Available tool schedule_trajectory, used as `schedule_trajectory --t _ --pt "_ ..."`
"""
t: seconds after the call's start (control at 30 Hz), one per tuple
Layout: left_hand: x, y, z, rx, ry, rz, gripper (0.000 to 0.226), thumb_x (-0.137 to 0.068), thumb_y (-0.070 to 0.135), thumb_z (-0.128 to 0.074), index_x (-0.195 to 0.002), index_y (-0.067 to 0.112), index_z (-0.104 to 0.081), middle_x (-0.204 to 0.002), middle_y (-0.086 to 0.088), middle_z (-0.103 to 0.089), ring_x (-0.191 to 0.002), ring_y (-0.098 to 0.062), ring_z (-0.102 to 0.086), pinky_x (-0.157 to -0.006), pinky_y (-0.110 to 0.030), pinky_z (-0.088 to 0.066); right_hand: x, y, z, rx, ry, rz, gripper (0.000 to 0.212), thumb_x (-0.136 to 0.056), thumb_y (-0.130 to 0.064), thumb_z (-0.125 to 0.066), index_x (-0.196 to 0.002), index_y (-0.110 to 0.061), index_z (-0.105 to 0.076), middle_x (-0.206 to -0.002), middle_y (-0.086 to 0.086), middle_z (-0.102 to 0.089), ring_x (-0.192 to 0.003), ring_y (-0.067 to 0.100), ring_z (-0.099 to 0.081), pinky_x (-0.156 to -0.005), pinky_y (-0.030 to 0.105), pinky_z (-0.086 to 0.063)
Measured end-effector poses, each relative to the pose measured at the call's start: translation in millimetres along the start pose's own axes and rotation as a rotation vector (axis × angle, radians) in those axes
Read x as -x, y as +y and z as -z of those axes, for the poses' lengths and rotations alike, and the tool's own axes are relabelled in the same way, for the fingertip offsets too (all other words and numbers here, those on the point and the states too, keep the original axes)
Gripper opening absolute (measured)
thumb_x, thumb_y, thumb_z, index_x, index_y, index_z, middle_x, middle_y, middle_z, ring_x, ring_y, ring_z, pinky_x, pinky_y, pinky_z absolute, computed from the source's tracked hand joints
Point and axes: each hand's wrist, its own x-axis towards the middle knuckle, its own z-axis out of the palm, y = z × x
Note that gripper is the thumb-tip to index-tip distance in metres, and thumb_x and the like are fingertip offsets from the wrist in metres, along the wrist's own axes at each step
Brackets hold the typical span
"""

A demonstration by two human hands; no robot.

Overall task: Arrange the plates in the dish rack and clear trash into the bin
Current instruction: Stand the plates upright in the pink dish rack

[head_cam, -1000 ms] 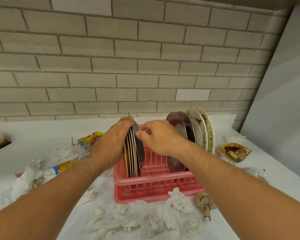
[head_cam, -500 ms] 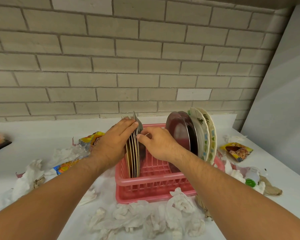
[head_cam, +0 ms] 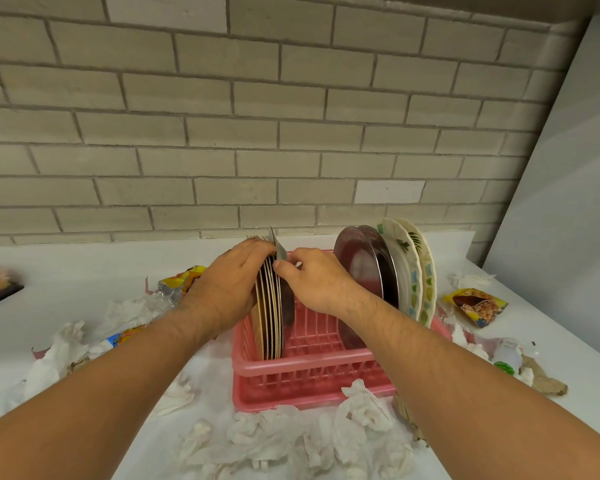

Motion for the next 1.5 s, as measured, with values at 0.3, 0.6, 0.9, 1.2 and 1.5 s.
schedule_trajectory --t 0.3,0.6,0.9,1.2,1.5 --pt "1.4 -3.9 -1.9 -0.159 -0.018 -0.092 0.063 -0.069 0.002 -0.078 -0.127 0.006 -0.054 -0.126 -0.012 -0.056 -0.117 -0.022 -0.044 -0.102 -0.032 -0.033 8.8 -10.3 12.3 0.254 -0.003 0.023 0.029 -0.098 -0.029 -0.039 -0.108 -0.011 -0.059 -0.097 0.006 -0.061 -0.087 0.022 -0.058 -0.069 0.034 -0.051" --pt "8.0 -3.2 -6.7 -0.173 -0.023 -0.027 0.07 -0.068 -0.002 -0.079 -0.132 0.005 -0.051 -0.135 -0.015 -0.052 -0.127 -0.033 -0.047 -0.105 -0.04 -0.032 0.9 -7.7 13.4 0.305 0.064 -0.119 0.025 -0.099 -0.02 -0.046 -0.122 -0.01 -0.05 -0.097 0.004 -0.056 -0.08 0.017 -0.057 -0.063 0.027 -0.048" --pt "7.0 -4.3 -9.0 -0.176 -0.02 -0.03 0.076 -0.062 -0.009 -0.079 -0.132 0.003 -0.051 -0.135 -0.016 -0.052 -0.128 -0.035 -0.046 -0.106 -0.045 -0.027 -5.2 -33.2 79.3 0.572 0.164 -0.136 0.022 -0.094 -0.008 -0.05 -0.116 -0.007 -0.053 -0.078 0.004 -0.049 -0.067 0.019 -0.053 -0.055 0.03 -0.044" --pt "6.4 -5.0 -9.4 -0.193 -0.015 -0.042 0.076 -0.061 -0.009 -0.08 -0.131 0.002 -0.052 -0.134 -0.016 -0.053 -0.127 -0.034 -0.048 -0.106 -0.046 -0.023 0.5 -2.6 53.5 0.704 0.107 -0.147 0.031 -0.092 -0.005 -0.051 -0.123 -0.008 -0.046 -0.103 0.011 -0.062 -0.095 0.031 -0.062 -0.063 0.035 -0.048" --pt "6.4 -5.5 -9.5 -0.194 -0.014 -0.045 0.077 -0.061 -0.009 -0.08 -0.132 0.003 -0.052 -0.135 -0.014 -0.053 -0.127 -0.031 -0.046 -0.108 -0.043 -0.022 2.8 9.7 42.5 0.675 0.076 -0.168 0.04 -0.088 0.002 -0.052 -0.127 -0.004 -0.044 -0.119 0.017 -0.058 -0.105 0.032 -0.061 -0.078 0.035 -0.051"
